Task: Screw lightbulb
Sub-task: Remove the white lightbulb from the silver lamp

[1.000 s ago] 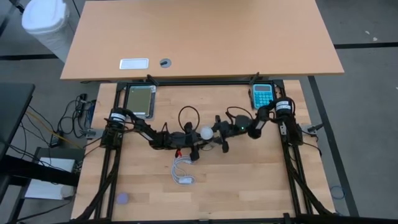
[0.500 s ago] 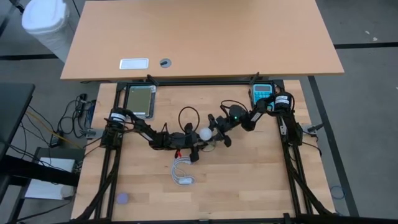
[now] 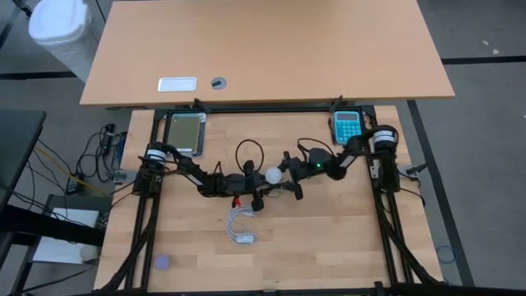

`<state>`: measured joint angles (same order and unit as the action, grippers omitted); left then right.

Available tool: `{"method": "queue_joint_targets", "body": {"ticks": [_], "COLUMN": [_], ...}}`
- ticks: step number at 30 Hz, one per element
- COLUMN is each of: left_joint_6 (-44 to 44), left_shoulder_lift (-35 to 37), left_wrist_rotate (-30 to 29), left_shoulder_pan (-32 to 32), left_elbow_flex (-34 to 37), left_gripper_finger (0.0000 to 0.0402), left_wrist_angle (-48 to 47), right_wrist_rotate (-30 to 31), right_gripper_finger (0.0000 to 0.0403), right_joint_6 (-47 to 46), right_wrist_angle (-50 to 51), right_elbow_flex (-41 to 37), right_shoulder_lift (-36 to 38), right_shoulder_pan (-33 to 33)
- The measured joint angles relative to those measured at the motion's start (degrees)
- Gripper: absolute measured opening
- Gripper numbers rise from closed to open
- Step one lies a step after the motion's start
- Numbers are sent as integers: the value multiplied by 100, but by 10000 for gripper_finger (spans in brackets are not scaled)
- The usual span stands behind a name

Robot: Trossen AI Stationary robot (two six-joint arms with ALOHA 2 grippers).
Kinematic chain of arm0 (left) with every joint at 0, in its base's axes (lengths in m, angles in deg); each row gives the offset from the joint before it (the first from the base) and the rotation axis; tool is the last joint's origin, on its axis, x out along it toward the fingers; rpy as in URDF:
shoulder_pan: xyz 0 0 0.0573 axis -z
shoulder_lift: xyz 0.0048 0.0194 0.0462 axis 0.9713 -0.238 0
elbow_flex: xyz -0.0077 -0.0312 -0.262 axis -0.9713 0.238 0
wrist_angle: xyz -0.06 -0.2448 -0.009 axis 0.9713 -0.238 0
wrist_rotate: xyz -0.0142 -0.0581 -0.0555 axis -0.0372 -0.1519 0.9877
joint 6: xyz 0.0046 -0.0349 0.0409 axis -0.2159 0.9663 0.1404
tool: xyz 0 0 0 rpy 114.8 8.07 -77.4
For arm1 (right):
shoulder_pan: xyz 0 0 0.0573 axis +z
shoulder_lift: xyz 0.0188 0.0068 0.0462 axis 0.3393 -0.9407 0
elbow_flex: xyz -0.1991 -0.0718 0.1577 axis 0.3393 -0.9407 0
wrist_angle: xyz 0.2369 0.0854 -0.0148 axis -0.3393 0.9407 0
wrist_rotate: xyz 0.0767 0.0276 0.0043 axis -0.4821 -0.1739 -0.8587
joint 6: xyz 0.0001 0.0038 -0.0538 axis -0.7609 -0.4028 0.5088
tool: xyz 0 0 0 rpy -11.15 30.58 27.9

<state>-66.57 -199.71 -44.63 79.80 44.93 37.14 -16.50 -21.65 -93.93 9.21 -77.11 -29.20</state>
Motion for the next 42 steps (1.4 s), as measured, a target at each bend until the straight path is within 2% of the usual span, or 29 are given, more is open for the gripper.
{"method": "queue_joint_targets", "body": {"ticks": [6, 13, 16, 19, 26, 33, 42], "left_joint_6": [22, 50, 57, 63, 90, 98, 104], "left_shoulder_lift": [0, 0, 0, 0, 2, 2, 9], "left_wrist_rotate": [8, 17, 15, 17, 38, 44, 8], "left_shoulder_pan": [2, 2, 2, 2, -22, -22, -26], "left_elbow_flex": [2, 7, 9, 9, 9, 9, 8], "left_gripper_finger": [188, 188, 188, 188, 188, 188, 188], "left_wrist_angle": [2, 4, 6, 7, 7, 7, -44], "right_wrist_rotate": [1618, 4171, 5182, 5814, 6567, 6552, 6529], "right_gripper_finger": [256, 257, 256, 256, 256, 256, 256], "right_joint_6": [230, -75, -504, -966, -1158, -769, -744], "right_wrist_angle": [816, 1232, 1237, 1310, 1647, 2067, 2533], "right_elbow_flex": [-264, -300, -296, -296, -115, 192, 218], "right_shoulder_lift": [714, 984, 982, 979, 979, 979, 984], "right_shoulder_pan": [692, 1646, 1943, 2184, 2608, 2512, 2234]}}
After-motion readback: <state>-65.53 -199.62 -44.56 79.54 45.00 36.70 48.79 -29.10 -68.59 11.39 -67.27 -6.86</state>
